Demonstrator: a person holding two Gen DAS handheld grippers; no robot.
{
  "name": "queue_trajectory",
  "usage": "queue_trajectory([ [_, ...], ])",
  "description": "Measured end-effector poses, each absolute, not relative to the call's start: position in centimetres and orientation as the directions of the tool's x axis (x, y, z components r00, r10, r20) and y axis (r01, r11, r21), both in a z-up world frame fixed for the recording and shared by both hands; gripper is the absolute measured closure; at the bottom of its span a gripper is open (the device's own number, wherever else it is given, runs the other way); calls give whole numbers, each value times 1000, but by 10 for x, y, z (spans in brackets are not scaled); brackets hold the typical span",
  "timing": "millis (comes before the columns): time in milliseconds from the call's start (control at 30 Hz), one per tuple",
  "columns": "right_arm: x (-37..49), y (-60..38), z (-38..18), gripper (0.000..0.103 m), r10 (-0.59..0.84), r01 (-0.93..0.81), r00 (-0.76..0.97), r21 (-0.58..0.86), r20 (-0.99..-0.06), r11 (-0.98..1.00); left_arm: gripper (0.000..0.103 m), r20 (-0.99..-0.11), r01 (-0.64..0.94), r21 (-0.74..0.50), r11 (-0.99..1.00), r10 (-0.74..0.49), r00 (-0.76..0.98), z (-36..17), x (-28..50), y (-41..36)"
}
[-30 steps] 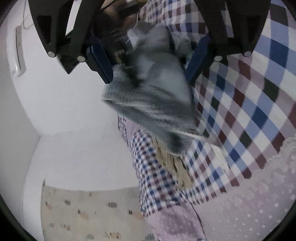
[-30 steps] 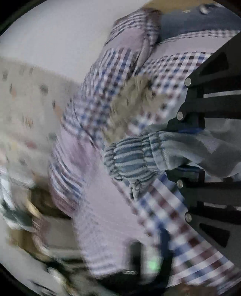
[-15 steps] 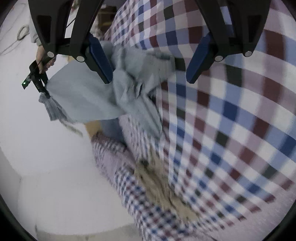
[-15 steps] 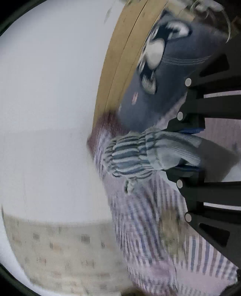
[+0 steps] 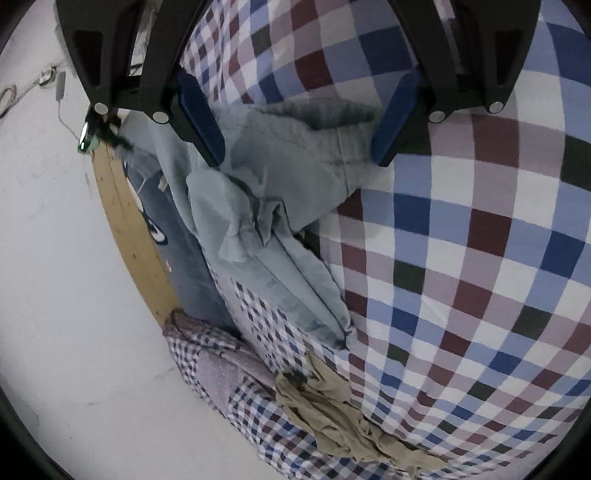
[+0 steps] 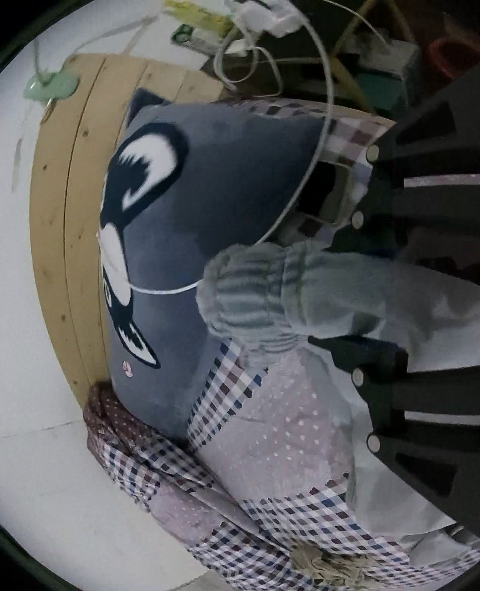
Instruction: Fold clothes
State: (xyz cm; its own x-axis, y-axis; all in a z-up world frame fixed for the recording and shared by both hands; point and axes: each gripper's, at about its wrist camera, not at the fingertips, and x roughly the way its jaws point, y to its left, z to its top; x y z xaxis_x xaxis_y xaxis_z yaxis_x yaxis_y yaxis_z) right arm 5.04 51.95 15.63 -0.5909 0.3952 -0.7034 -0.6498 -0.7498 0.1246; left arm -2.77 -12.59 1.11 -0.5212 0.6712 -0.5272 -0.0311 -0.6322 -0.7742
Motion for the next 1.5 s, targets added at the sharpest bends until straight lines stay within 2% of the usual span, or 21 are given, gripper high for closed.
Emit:
queue_trajectory([
  [100, 69, 503, 151, 51, 392, -638, -599, 120, -699, -761, 19, -489, -26, -799, -600, 675, -552, 7, -32, -123],
  [167, 85, 486, 151, 45, 387, -625, -621, 132, -682, -769, 24, -468, -23, -814, -580, 680, -564, 5, -30, -125],
  [200, 92, 477, 152, 44, 382, -616, -632, 138, -674, -775, 33, -470, -12, -817, -576, 678, -565, 4, -29, -127],
  [267, 99, 457, 154, 44, 355, -579, -663, 151, -659, -801, 60, -484, 22, -818, -574, 669, -564, -1, -28, -129],
  [300, 102, 447, 156, 43, 340, -558, -678, 155, -652, -815, 83, -488, 35, -820, -571, 666, -564, -2, -30, -129],
  [367, 103, 420, 160, 42, 294, -494, -715, 161, -634, -855, 91, -471, 51, -835, -547, 666, -579, -7, -32, -131],
  [400, 103, 405, 162, 42, 265, -454, -735, 162, -624, -876, 99, -462, 55, -842, -537, 663, -589, -8, -32, -133],
  [500, 85, 337, 168, 42, 115, -219, -789, 101, -604, -971, 102, -411, 37, -865, -501, 663, -625, -6, -31, -140],
  [567, 71, 284, 170, 43, -13, -13, -802, 40, -597, -999, 102, -411, 28, -862, -506, 664, -624, -3, -33, -139],
  [700, 51, 173, 159, 43, -182, 343, -751, -139, -635, -929, 99, -518, 43, -798, -601, 648, -558, -3, -41, -132],
  [800, 38, 124, 142, 43, -212, 455, -702, -199, -679, -868, 79, -577, 20, -743, -669, 624, -527, 2, -43, -128],
  [867, 25, 95, 125, 43, -202, 500, -676, -239, -709, -832, 54, -569, -21, -734, -679, 631, -528, 9, -41, -130],
  [900, 19, 85, 118, 43, -191, 512, -667, -256, -720, -820, 31, -567, -34, -727, -686, 628, -533, 12, -39, -131],
  [933, 12, 77, 111, 43, -180, 522, -659, -272, -731, -808, 21, -566, -46, -721, -691, 626, -537, 14, -37, -132],
  [1067, -9, 54, 89, 44, -136, 541, -642, -320, -755, -778, 21, -584, -65, -697, -715, 618, -526, 16, -35, -135],
  [1200, -24, 48, 78, 44, -118, 535, -620, -308, -776, -787, 21, -614, -51, -682, -729, 609, -502, 12, -39, -131],
  [1267, -27, 51, 78, 44, -133, 529, -614, -280, -778, -801, 21, -617, -66, -674, -736, 609, -499, 10, -38, -125],
  [1500, -26, 44, 68, 44, -107, 541, -627, -332, -772, -773, 21, -663, -83, -612, -787, 567, -490, 6, -37, -105],
])
